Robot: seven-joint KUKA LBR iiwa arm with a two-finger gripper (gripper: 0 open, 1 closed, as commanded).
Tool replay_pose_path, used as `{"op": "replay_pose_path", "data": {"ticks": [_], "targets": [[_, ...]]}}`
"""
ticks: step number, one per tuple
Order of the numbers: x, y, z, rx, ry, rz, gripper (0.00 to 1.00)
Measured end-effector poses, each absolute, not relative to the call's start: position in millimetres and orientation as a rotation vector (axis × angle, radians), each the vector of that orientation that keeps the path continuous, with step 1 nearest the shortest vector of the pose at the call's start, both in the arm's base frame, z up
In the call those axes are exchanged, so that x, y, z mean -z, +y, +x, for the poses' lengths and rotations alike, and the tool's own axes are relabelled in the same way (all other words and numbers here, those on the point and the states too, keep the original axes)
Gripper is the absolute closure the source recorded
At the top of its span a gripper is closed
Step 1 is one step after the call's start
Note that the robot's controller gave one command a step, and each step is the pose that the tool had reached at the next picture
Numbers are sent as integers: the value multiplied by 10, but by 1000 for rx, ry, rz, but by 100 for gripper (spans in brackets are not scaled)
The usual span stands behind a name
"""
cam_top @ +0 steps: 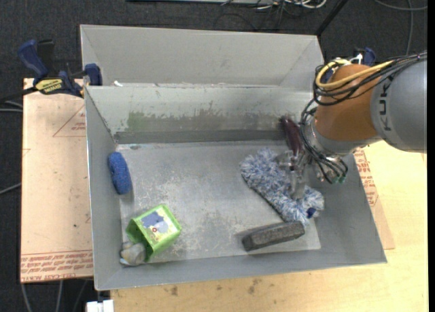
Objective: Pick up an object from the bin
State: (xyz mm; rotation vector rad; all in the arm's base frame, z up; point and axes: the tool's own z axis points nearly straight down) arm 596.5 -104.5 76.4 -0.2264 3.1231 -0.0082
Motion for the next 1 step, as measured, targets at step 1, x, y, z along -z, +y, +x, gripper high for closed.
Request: {"op": "replay_pose_path", "data": {"ticks": [1], "targets": [[-2692,-1112,6278,-1,3136,-135,100]]}}
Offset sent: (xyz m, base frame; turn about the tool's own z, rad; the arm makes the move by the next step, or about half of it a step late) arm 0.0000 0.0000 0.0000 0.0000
